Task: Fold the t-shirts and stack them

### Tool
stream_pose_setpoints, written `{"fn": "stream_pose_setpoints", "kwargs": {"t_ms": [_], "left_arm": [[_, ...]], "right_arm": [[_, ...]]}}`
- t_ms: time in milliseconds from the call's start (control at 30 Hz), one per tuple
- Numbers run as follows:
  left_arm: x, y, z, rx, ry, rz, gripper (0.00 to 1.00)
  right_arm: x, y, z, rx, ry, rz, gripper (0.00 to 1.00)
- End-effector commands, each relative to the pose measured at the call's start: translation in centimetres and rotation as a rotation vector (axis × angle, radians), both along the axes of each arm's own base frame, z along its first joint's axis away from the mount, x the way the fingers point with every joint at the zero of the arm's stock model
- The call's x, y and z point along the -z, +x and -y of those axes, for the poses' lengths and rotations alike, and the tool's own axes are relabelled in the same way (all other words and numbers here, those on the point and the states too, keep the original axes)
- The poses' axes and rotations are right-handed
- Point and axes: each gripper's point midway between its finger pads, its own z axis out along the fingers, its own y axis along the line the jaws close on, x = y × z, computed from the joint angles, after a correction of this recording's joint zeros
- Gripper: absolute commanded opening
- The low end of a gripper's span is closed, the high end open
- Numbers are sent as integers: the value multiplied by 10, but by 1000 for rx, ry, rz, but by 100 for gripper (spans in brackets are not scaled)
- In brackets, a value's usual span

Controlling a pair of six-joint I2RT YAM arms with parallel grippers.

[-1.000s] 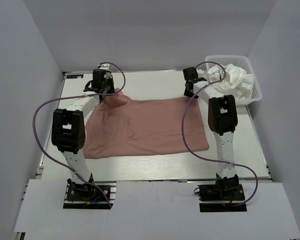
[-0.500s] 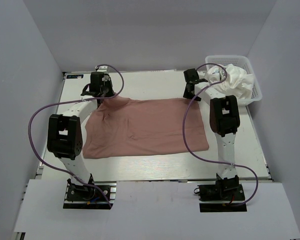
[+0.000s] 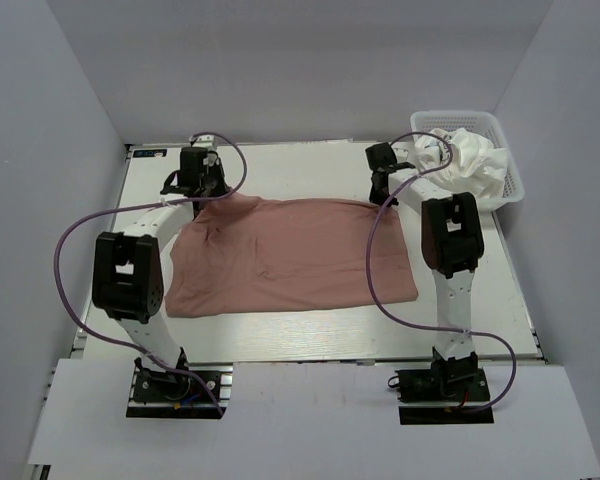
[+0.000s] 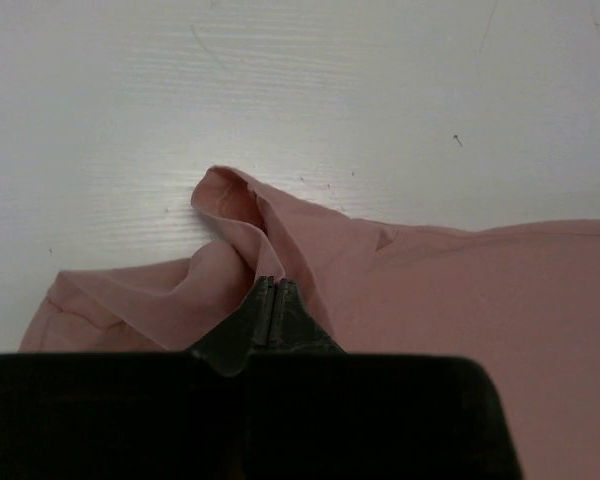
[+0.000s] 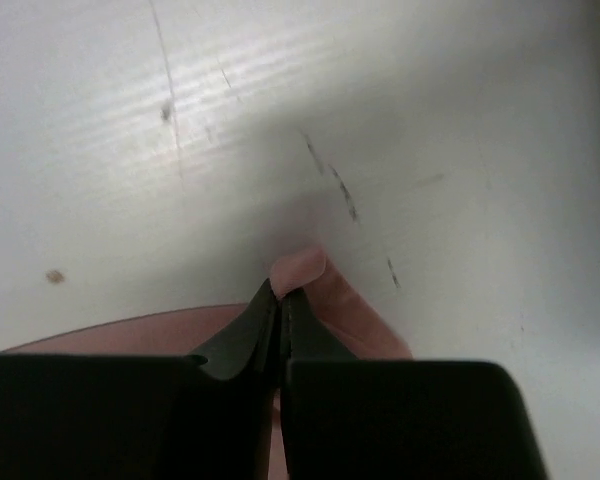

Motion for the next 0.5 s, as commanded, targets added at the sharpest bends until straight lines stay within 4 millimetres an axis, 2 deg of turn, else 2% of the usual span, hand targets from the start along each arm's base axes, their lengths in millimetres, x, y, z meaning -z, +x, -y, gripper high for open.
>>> {"fn": "stream_pose_setpoints", "kwargs": {"t_ms": [0,33,67,100,133,200,267,300,333,367,400,433,467], "left_arm": [[-39,-26,3,-12,-67,55,0],[-23,-40,1,-20,-71,16,0],[-23,-47,-2,-38,-76,14,0],[-35,-55,-2,-49,-100,39,0],[-25,-68,-6,-65,-98,9,0],[-26,-84,-9,-95,-122,0,0],[-27,-107,-15,-133,-142,14,0],[-15,-122,-18,-162,-159,-19,0],[-16,-127,-24,-198,-160,-5,0],[-27,-137,-27,-217,-175,24,0],[-14,-150,-31,-250,-179,-16,0],[-12,-157,-40,-297,-169,-16,0],[-10,-164,-43,-315,-167,-20,0]], "right_arm": [[-46,-7,-4,-34,5,90,0],[-36,-25,0,-38,0,64,0],[-40,-26,-1,-41,6,90,0],[-53,-33,1,-40,19,124,0],[-45,-43,2,-46,18,108,0],[-59,-53,4,-45,27,144,0],[-50,-67,7,-44,26,128,0],[-65,-70,8,-43,37,160,0],[-66,-73,8,-36,44,167,0],[-61,-86,12,-36,36,152,0],[-63,-88,14,-32,41,161,0],[-70,-90,13,-36,49,182,0],[-66,-100,18,-30,42,172,0]]}}
